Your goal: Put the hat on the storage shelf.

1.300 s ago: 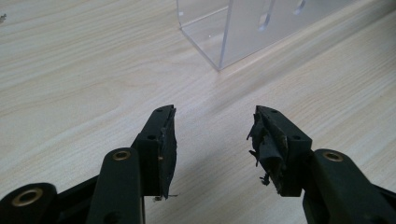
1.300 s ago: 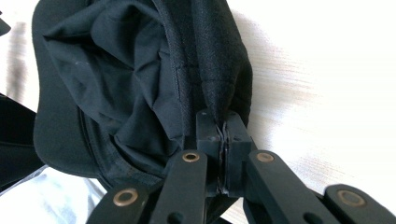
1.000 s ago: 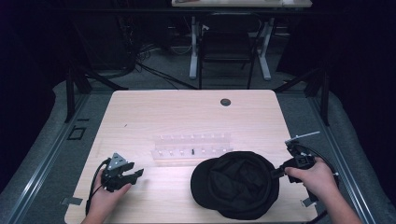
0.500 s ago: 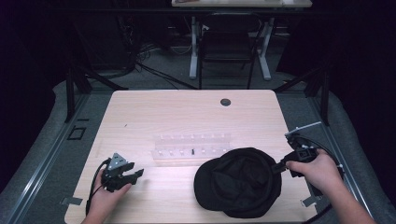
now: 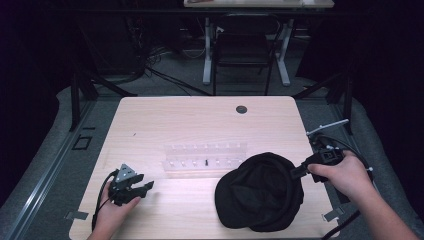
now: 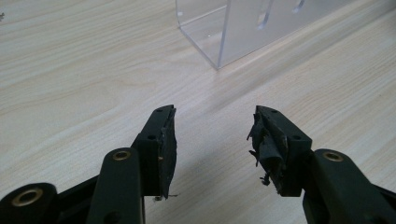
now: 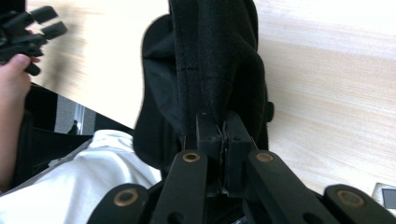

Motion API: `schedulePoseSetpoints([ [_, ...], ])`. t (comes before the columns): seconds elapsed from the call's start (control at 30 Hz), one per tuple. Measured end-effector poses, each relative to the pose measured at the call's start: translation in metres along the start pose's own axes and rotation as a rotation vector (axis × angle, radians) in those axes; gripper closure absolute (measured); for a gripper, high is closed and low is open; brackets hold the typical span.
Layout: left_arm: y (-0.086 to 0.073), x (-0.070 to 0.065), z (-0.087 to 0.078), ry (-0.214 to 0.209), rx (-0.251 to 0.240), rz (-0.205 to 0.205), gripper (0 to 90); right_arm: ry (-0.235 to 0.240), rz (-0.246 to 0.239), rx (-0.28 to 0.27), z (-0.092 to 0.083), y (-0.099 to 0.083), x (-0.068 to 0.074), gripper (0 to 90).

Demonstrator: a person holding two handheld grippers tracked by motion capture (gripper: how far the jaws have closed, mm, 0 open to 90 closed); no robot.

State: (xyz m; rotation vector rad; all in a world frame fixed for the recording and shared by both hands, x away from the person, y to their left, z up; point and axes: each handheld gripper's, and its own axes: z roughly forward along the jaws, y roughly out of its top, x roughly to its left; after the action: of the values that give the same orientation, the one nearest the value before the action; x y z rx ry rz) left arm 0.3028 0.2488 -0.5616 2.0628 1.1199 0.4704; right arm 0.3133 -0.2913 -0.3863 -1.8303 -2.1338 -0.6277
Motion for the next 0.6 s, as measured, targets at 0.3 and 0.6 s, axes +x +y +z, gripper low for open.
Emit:
schedulePoseSetpoints([
  [0.3,0.0,0.0,0.001,0.0,-0.005,-0.002,49.4,0.028,-0.016,-0.014,-0.017,0.003,0.012,88.4],
  [0.6,0.0,-0.001,0.0,0.0,-0.006,-0.001,49.3,0.104,0.01,-0.055,-0.029,0.002,0.016,88.4],
])
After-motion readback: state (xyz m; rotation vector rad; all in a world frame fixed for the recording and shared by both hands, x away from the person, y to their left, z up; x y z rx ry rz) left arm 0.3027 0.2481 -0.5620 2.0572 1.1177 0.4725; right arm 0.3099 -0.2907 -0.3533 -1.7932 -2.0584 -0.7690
